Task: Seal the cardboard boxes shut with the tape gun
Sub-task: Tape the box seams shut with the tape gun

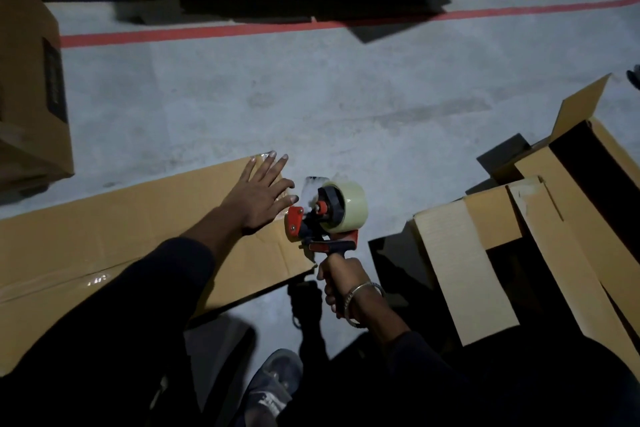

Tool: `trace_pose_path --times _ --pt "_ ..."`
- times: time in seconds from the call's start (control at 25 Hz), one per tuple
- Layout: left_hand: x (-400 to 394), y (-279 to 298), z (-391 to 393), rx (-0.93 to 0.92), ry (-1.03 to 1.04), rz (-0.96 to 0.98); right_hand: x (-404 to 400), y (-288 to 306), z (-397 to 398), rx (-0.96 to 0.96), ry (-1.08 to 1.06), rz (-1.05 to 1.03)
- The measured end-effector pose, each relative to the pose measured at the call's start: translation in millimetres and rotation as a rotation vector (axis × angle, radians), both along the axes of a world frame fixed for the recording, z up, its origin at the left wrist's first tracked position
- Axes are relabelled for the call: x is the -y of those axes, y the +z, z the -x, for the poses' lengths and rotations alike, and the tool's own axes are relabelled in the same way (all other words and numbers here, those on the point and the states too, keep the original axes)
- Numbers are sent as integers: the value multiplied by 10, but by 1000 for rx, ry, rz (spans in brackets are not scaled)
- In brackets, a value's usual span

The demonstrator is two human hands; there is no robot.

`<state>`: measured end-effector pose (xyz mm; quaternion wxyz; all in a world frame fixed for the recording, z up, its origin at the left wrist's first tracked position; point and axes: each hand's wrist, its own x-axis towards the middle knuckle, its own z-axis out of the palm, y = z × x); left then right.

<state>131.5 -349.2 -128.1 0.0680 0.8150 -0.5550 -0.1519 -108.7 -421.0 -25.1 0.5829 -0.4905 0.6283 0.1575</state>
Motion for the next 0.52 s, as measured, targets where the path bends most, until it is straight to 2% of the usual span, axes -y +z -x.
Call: trace_pose_path --times 0.16,0.36,0.52 --pt "45 31 5 -59 59 -29 -99 -179 30 -41 37 130" --pt "52 63 15 -203 114 13 -275 -296 523 -225 167 129" --pt "53 72 8 -229 126 23 -372 -75 727 -257 215 125"
